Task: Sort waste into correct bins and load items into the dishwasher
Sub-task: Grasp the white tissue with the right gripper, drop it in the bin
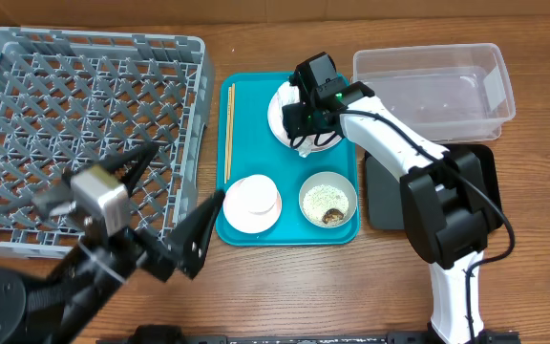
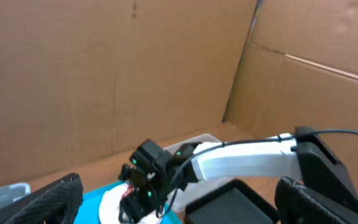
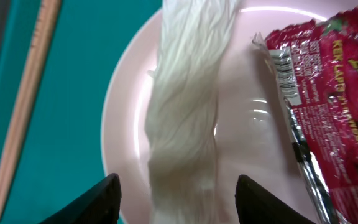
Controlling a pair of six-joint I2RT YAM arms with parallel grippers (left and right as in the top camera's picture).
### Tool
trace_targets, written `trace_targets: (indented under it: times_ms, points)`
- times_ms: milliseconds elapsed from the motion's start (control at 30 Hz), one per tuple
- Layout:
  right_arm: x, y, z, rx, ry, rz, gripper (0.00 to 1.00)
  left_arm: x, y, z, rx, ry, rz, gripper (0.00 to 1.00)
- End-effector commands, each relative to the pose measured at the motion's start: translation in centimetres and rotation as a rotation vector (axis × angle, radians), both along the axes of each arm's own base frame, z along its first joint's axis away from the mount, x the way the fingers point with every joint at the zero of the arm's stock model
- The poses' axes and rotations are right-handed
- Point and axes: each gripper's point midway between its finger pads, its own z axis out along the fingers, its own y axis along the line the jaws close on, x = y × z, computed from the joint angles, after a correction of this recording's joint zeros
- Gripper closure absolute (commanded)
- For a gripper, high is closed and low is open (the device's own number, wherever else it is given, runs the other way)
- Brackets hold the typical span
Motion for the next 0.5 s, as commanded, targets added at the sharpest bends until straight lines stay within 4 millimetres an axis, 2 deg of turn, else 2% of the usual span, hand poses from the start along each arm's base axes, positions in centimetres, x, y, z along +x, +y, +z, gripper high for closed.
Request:
trace_targets:
  times_ms: [0,67,133,167,233,300,333,467]
  points:
    - [0.6,0.5,-0.3,0.009,-0.003,-0.030,0.39,0.4,0.7,-1.1,0.021,0.039,0.048,0.00]
    - [0.2,0.8,-1.7,-0.003,0.020,-0.023,0.44,0.5,0.7,-2.0,0.023,0.082,0.048,0.00]
    - [-0.2,0.9,-3.2,-0.017,0.045,-0.019,0.56,0.5,0.7,-2.5,0.024,0.105,0.048,0.00]
    - [-0.2,0.8,-3.5,-0.020,0.049,-0.018,0.70,0.5,0.7,-2.5,0.024,0.106,0.048,0.00]
    - [-0.1,0.8,-3.4,-0.021,0.046,-0.021,0.88,0.5,0.7,-2.6,0.024,0.110,0.048,0.00]
    - [0.3,0.6,-2.1,-0.002,0.031,-0.044,0.93,0.4,0.7,-2.9,0.024,0.121,0.048,0.00]
    - [0.6,0.5,-0.2,0.018,0.004,-0.059,0.96,0.3,0.7,-3.3,0.026,0.143,0.047,0.00]
    - [1.3,-0.4,5.9,0.069,-0.090,-0.079,0.96,0.2,0.7,-4.0,0.027,0.174,0.047,0.00]
